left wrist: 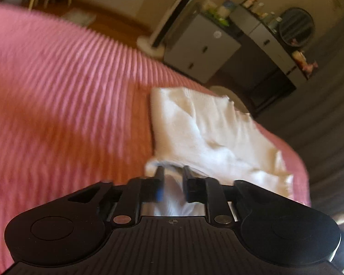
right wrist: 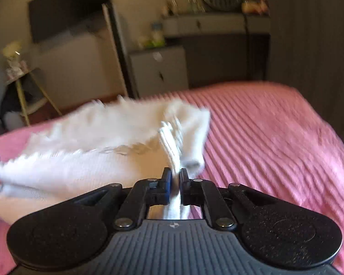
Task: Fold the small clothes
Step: 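Grasp the ruffled hem with both tools and lift it toward the collar, then carry the held hem over the body and lay it near the collar with both tools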
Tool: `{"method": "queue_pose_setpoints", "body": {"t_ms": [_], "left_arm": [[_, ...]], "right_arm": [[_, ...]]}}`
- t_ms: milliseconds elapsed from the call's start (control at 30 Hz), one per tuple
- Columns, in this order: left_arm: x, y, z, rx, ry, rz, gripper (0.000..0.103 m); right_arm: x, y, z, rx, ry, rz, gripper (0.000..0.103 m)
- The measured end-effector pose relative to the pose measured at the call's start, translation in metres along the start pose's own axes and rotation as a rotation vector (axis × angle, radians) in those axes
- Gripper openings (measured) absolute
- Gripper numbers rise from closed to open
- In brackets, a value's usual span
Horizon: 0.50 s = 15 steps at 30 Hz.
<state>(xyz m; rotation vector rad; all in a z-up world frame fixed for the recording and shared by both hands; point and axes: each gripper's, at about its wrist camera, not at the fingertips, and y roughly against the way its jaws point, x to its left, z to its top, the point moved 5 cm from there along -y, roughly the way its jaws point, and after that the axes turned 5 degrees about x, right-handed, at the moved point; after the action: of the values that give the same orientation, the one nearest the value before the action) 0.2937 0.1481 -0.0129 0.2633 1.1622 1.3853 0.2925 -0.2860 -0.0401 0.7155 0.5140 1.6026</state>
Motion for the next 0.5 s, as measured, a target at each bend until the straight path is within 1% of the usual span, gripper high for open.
{"method": "queue_pose_setpoints", "body": {"t_ms": [33, 67, 100, 133, 167, 233, 333, 433, 500], "left_arm": [[0.0, 0.001, -0.002, -0.017, -0.042, 0.01, 0.033], [0.001, 0.0, -0.004, -0.023, -0.085, 0.017, 0.036], [0.002, -0.002, -0.006, -0.022, -0.119, 0.022, 0.037], [0.004, -0.004, -0.009, -0.017, -0.153, 0.022, 0.037], [0.005, -0.008, -0.011, -0.008, -0.182, 0.022, 0.038], [0.004, -0.016, -0.014, -0.005, -0.223, 0.023, 0.039], [-0.008, -0.028, -0.016, -0.02, -0.289, 0.005, 0.041], [-0.027, -0.039, -0.014, -0.049, -0.388, 0.022, 0.039], [-0.038, -0.046, -0.013, -0.067, -0.448, 0.036, 0.038]], "right_arm": [[-0.001, -0.005, -0.004, 0.014, -0.008, 0.019, 0.011], [-0.003, -0.009, -0.005, 0.024, -0.021, 0.045, 0.015], [-0.005, -0.011, -0.006, 0.03, -0.03, 0.064, 0.026], [-0.007, -0.014, -0.008, 0.033, -0.032, 0.071, 0.033], [-0.008, -0.015, -0.008, 0.035, -0.031, 0.07, 0.035], [-0.009, -0.018, -0.008, 0.037, -0.036, 0.078, 0.036], [-0.006, -0.023, -0.005, 0.038, -0.042, 0.095, 0.036], [-0.002, -0.03, -0.001, 0.037, -0.031, 0.095, 0.035], [-0.003, -0.031, 0.0, 0.036, -0.046, 0.099, 0.035]]}}
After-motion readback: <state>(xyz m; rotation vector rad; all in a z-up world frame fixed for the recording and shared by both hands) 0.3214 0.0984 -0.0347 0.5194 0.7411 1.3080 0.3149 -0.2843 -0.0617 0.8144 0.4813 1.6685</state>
